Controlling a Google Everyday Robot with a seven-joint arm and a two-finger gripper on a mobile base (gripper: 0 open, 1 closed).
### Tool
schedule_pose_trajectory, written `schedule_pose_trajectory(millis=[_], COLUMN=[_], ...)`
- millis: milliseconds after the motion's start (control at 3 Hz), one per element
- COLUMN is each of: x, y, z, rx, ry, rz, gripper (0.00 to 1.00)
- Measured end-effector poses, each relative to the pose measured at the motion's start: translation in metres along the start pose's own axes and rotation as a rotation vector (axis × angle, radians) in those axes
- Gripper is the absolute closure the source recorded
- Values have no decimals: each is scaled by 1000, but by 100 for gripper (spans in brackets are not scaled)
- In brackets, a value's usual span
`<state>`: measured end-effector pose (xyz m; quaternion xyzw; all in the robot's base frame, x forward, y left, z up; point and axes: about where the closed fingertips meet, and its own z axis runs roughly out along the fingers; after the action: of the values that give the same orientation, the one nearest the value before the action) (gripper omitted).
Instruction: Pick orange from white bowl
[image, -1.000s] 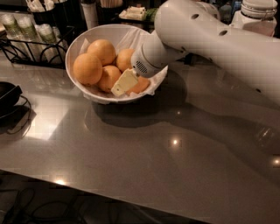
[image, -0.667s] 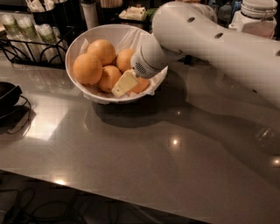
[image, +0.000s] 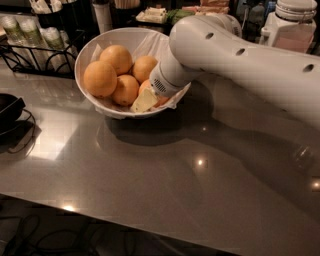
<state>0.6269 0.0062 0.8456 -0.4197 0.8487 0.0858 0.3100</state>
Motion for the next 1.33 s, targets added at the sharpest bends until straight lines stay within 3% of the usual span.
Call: schedule_pose_trajectory(millis=[333,1000,1333], x=[6,7,7], y=[-1,-1,-1], z=[4,4,4], rx=[10,10,10], ry=[9,10,10], rz=[16,17,17], gripper=[40,88,100])
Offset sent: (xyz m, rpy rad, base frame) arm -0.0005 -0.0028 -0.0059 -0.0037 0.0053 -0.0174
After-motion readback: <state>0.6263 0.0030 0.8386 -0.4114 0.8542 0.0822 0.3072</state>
